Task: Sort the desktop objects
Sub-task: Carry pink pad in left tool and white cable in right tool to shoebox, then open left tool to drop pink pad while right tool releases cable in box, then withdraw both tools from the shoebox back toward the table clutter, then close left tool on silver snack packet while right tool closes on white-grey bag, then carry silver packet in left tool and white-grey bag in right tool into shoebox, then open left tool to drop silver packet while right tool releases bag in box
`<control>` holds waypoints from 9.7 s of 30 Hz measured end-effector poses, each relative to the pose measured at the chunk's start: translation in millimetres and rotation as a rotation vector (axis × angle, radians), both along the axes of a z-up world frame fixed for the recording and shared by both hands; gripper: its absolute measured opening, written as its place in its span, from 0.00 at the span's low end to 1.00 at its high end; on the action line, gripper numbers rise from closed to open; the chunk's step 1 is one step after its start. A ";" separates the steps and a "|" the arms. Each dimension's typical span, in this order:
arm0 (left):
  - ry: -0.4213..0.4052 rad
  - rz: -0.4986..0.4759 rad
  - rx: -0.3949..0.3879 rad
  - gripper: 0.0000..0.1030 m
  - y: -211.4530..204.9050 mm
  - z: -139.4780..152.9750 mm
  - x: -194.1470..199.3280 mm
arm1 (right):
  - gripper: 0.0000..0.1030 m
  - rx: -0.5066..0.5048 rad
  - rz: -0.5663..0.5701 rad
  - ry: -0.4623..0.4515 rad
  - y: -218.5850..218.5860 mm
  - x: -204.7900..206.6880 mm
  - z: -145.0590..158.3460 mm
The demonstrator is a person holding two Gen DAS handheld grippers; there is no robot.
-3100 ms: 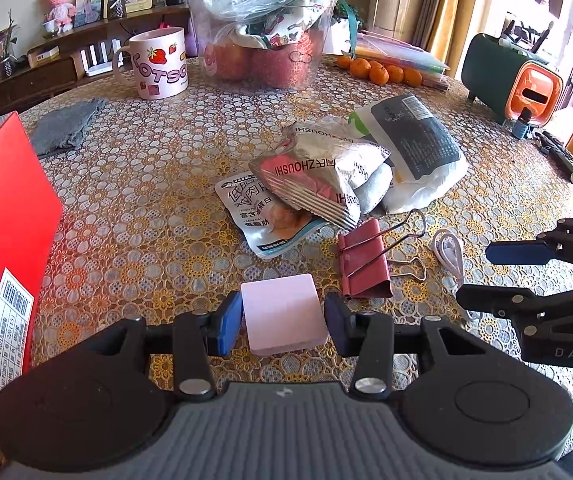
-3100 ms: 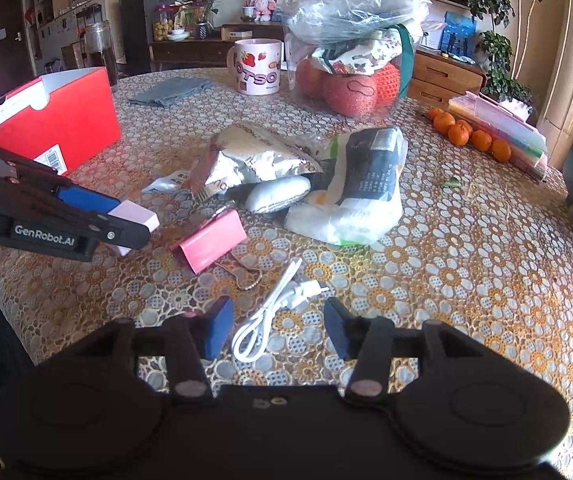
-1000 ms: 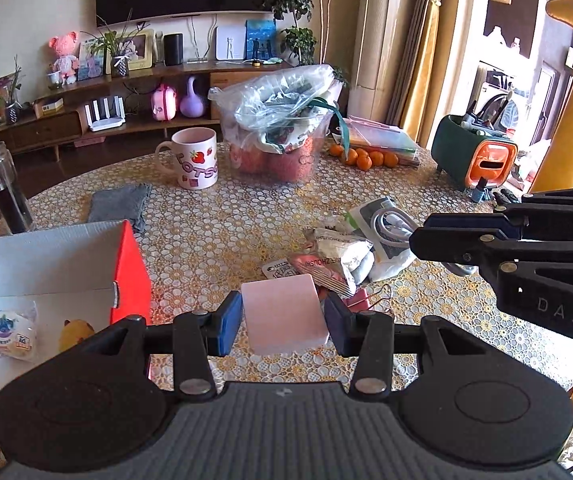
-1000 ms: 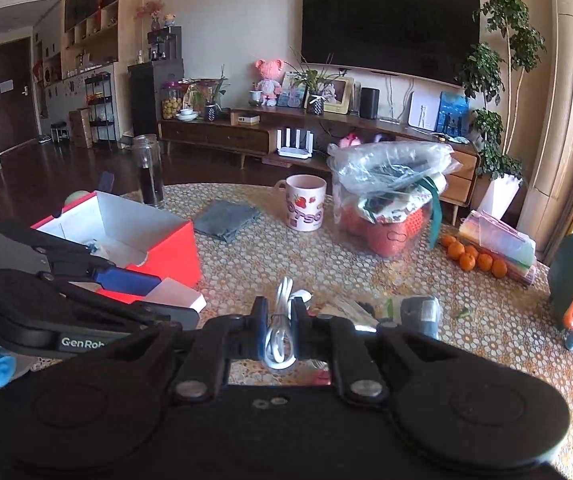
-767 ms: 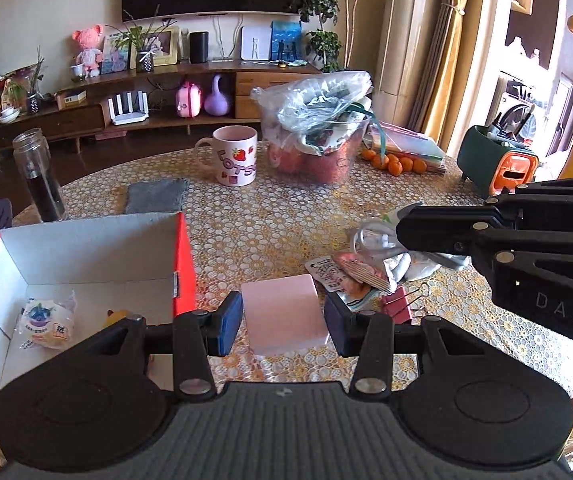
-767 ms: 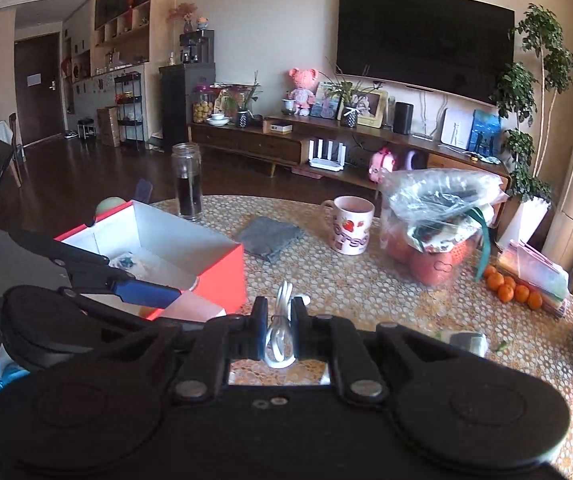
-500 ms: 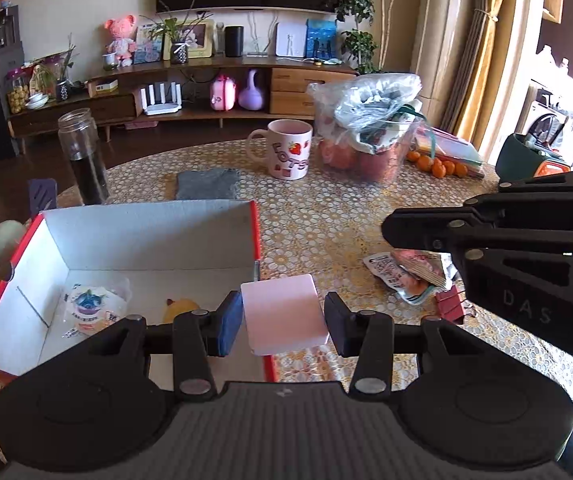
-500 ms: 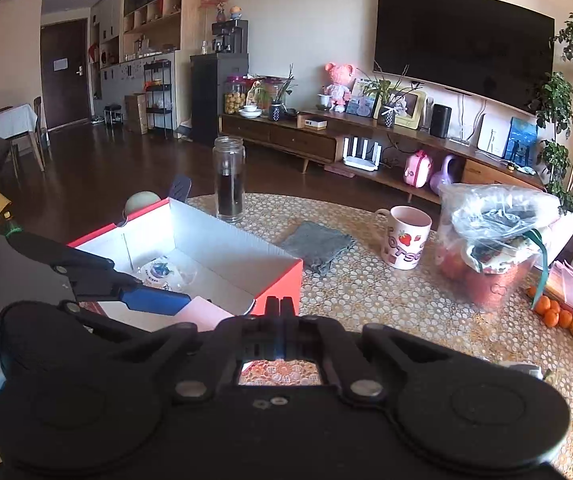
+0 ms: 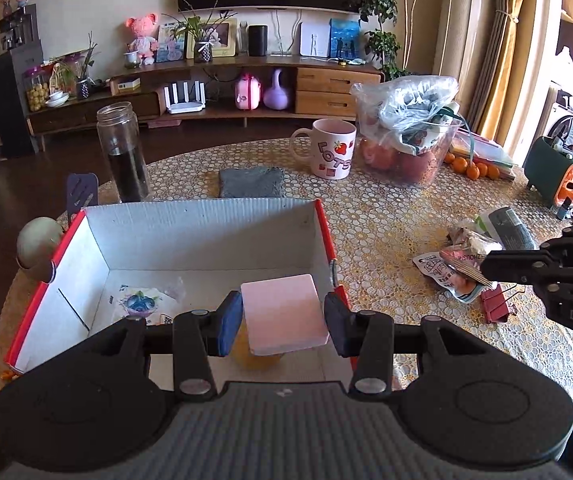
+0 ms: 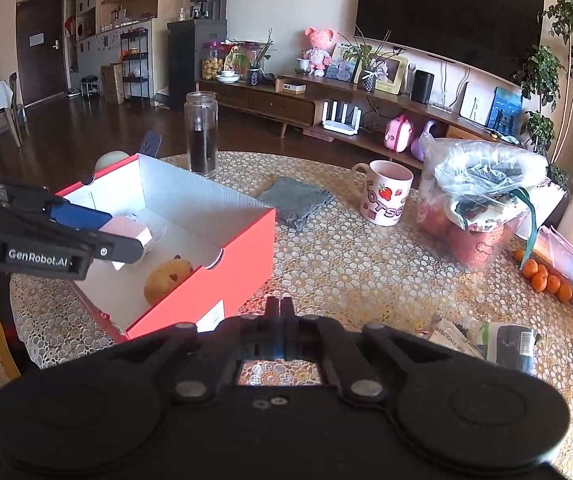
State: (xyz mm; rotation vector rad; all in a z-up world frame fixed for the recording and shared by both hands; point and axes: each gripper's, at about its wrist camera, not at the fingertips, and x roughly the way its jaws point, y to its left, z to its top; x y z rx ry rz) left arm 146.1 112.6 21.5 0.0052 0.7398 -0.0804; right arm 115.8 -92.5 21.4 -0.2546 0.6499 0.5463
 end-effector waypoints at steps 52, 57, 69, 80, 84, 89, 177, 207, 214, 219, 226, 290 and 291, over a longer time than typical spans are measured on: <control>0.112 -0.010 -0.015 0.72 -19.1 -12.6 26.2 | 0.11 0.046 -0.201 0.049 -128.5 -15.1 -27.9; 0.060 -0.111 0.032 0.72 -63.4 -4.3 16.8 | 0.12 0.054 -0.220 0.044 -145.2 -19.5 -27.7; 0.063 -0.269 0.000 0.75 -144.7 -13.2 13.0 | 0.14 0.072 -0.272 0.038 -185.0 -23.6 -29.0; 0.058 -0.364 0.012 0.99 -199.7 -36.5 25.9 | 0.30 0.070 -0.289 0.047 -214.6 -13.0 -42.0; 0.068 -0.387 0.026 0.99 -217.0 -44.5 40.4 | 0.34 0.066 -0.289 0.049 -222.9 -0.3 -47.4; 0.065 -0.398 0.061 0.99 -235.1 -53.8 63.4 | 0.50 0.074 -0.291 0.063 -232.4 20.4 -56.2; 0.060 -0.368 0.067 0.50 -239.5 -38.3 93.7 | 0.13 0.184 -0.360 0.104 -230.2 62.9 -31.4; -0.005 -0.154 0.051 0.50 -111.7 22.3 5.7 | 0.13 0.232 -0.219 0.050 -102.6 -8.5 26.9; -0.013 -0.089 0.064 0.50 -63.1 26.3 -2.7 | 0.13 0.231 -0.138 0.041 -51.6 -7.0 36.4; -0.014 -0.038 0.076 0.50 -31.2 26.8 -4.3 | 0.13 0.228 -0.102 0.041 -18.6 -1.3 38.4; -0.003 0.017 0.084 0.50 5.9 19.3 -5.1 | 0.13 0.224 -0.061 0.058 24.2 10.1 40.2; 0.233 0.171 0.107 0.70 116.1 -82.4 47.9 | 0.46 -0.009 0.060 0.235 167.6 63.5 -62.8; 0.230 0.171 0.104 0.70 115.6 -81.0 47.6 | 0.47 -0.008 0.064 0.232 166.3 62.4 -62.2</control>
